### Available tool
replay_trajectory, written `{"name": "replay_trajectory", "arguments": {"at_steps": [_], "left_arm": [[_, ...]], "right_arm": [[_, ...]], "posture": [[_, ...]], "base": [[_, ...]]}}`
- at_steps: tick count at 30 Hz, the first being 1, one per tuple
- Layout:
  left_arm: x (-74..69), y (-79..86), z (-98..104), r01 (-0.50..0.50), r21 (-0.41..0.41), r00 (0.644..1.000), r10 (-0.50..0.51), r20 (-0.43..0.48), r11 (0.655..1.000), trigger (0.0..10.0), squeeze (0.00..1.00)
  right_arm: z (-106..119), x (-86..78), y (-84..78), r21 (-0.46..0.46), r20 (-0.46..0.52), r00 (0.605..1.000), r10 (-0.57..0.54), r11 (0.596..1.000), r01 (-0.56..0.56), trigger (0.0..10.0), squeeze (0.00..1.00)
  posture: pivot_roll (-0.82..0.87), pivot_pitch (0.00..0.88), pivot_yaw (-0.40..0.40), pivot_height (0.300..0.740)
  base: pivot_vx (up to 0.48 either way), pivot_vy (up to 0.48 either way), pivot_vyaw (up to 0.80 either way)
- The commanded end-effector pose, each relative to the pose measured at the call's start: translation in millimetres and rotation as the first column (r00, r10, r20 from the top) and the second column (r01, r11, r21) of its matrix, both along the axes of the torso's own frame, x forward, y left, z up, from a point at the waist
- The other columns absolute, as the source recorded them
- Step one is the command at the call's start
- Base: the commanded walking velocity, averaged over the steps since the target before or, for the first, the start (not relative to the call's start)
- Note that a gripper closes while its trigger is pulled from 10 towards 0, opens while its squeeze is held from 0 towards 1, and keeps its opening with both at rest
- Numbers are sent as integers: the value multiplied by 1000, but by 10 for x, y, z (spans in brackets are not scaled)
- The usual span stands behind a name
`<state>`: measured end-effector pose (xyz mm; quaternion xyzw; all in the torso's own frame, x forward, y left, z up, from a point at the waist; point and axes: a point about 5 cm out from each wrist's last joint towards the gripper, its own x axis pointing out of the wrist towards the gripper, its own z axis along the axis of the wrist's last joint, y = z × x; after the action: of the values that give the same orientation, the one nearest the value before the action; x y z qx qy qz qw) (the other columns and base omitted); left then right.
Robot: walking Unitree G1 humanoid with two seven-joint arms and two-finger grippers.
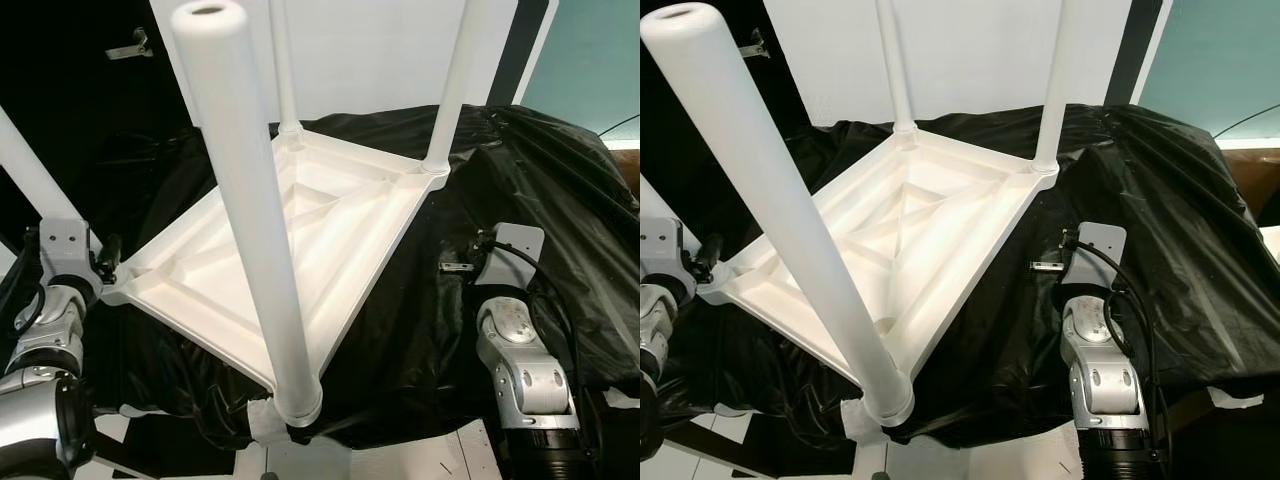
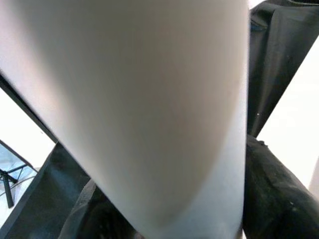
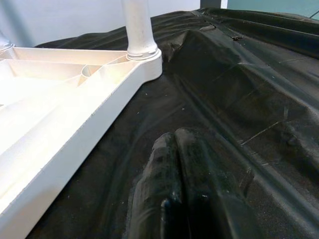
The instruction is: Building children table
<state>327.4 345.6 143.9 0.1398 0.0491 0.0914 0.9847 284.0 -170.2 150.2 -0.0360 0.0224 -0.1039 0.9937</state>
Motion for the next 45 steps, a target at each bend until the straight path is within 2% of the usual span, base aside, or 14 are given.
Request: {"name": "replay_trajectory", "arguments": {"at_steps": [1,2,3,4,5,12,13,14,18,23,25,37,43,45], "left_arm": [[-135,36,-242,-174,96,984,178,-28,980,10000,0],[-121,-25,-267,-141,89,989,143,-24,986,10000,0],[-113,-75,-286,-113,89,993,115,-17,990,10000,290],[-113,-75,-286,-113,89,993,115,-17,990,10000,290],[-104,-120,-301,-88,70,996,89,-7,994,10000,1000],[-62,-251,-311,16,29,1000,-17,10,999,10000,1000],[-39,-333,-303,100,8,995,-100,24,995,10000,627],[-30,-398,-286,184,-4,982,-183,43,983,10000,0],[-71,-442,-251,312,15,947,-313,69,950,10000,0],[-211,-405,-327,425,32,905,-426,13,905,10000,0],[-303,-390,-379,506,-11,862,-506,-15,863,10000,0],[-513,-329,-439,660,-25,740,-656,-144,750,10000,0],[-569,-265,-451,678,-33,714,-669,-206,734,10000,0],[-649,-188,-489,685,-132,675,-692,-255,717,10000,0]], "right_arm": [[-13,10,4,-3,-12,1000,4,1000,-4,10000,0],[-11,12,6,-3,-12,1000,5,1000,-5,10000,0],[-11,13,9,-3,-12,1000,6,1000,-6,10000,0],[-11,13,9,-3,-12,1000,6,1000,-6,10000,0],[-13,12,12,-3,-13,1000,7,1000,-7,10000,0],[-18,9,11,-3,-15,1000,8,1000,-8,10000,0],[-20,7,8,-4,-16,1000,7,1000,-7,10000,0],[-21,3,5,-4,-16,1000,5,1000,-5,10000,0],[-26,-8,0,-3,-17,1000,0,1000,0,10000,0],[-38,-14,-5,-1,-19,1000,-6,1000,6,10000,0],[-50,-5,15,3,-21,1000,-1,1000,1,10000,0],[-58,31,42,8,-23,1000,11,1000,-11,10000,0],[-60,28,42,8,-23,1000,11,1000,-11,10000,0],[-59,29,47,8,-22,1000,12,1000,-11,10000,0]], "posture": [[26,0,34,740],[26,0,34,740],[26,0,33,740],[26,0,33,740],[26,0,33,740],[25,0,35,740],[23,0,37,740],[19,0,38,740],[18,0,44,740],[26,0,46,740],[40,0,44,740],[47,0,47,740],[46,0,48,740],[46,0,48,740]], "base": [[0,0,0],[0,0,0],[0,0,0],[0,0,0],[0,0,0],[0,0,0],[0,0,0],[0,0,0],[0,0,0],[0,0,0],[0,0,0],[0,0,0],[0,0,0],[0,0,0]]}}
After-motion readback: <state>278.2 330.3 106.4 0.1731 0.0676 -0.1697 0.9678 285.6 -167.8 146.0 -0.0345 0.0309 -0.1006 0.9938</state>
